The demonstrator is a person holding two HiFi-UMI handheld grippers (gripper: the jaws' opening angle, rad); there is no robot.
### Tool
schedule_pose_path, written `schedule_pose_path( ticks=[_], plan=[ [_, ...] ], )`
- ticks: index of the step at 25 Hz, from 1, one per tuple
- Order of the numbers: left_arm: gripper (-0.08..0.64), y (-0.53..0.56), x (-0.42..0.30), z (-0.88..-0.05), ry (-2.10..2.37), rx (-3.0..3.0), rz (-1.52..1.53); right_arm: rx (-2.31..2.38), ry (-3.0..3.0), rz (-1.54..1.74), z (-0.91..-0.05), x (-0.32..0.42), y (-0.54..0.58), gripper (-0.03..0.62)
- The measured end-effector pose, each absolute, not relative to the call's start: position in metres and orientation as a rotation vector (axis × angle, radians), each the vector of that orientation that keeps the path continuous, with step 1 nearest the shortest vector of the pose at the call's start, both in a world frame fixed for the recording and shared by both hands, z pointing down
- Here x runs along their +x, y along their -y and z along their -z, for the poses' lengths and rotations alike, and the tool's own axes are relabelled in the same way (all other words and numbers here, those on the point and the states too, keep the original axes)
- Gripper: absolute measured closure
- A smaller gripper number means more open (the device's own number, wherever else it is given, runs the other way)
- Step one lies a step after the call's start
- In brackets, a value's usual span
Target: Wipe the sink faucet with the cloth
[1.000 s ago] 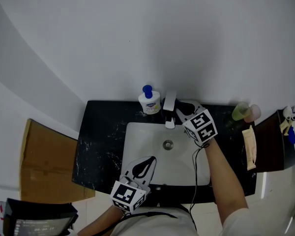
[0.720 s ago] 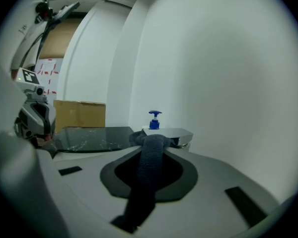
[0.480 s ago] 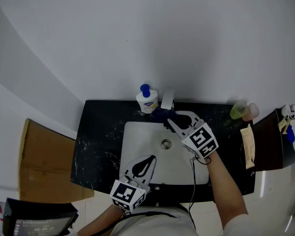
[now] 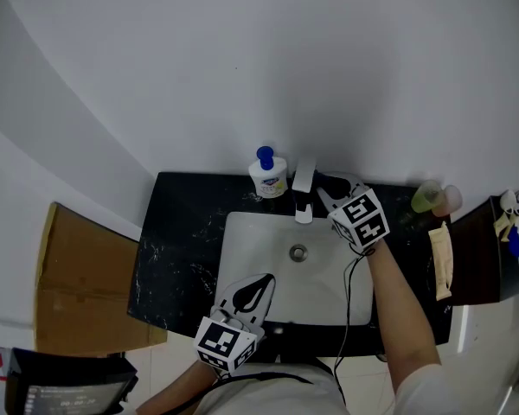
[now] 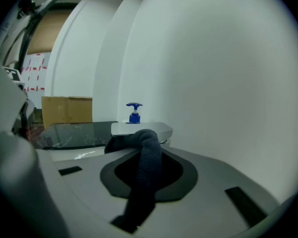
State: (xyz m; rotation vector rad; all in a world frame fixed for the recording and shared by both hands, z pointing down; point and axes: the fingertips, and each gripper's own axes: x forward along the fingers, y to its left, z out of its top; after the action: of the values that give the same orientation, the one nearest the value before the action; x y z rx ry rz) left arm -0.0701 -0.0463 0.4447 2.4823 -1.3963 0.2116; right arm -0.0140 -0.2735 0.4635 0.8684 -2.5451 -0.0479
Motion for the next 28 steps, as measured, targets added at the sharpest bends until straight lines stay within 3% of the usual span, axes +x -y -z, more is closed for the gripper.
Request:
schedule_pose_path(
  ticks=[13,28],
  plan=[
    [0.558,0.05,-0.063,-0.446,1.354,2.497,-0.196,0.72,2.691,0.048,-0.444,-0.031,0.203,0.538],
    [0.558,0.043,-0.076,-0.447,1.402,2.484,-0.215,0.909,2.644,-0.106,-0.464,-0.013,0.27,0.538]
  ],
)
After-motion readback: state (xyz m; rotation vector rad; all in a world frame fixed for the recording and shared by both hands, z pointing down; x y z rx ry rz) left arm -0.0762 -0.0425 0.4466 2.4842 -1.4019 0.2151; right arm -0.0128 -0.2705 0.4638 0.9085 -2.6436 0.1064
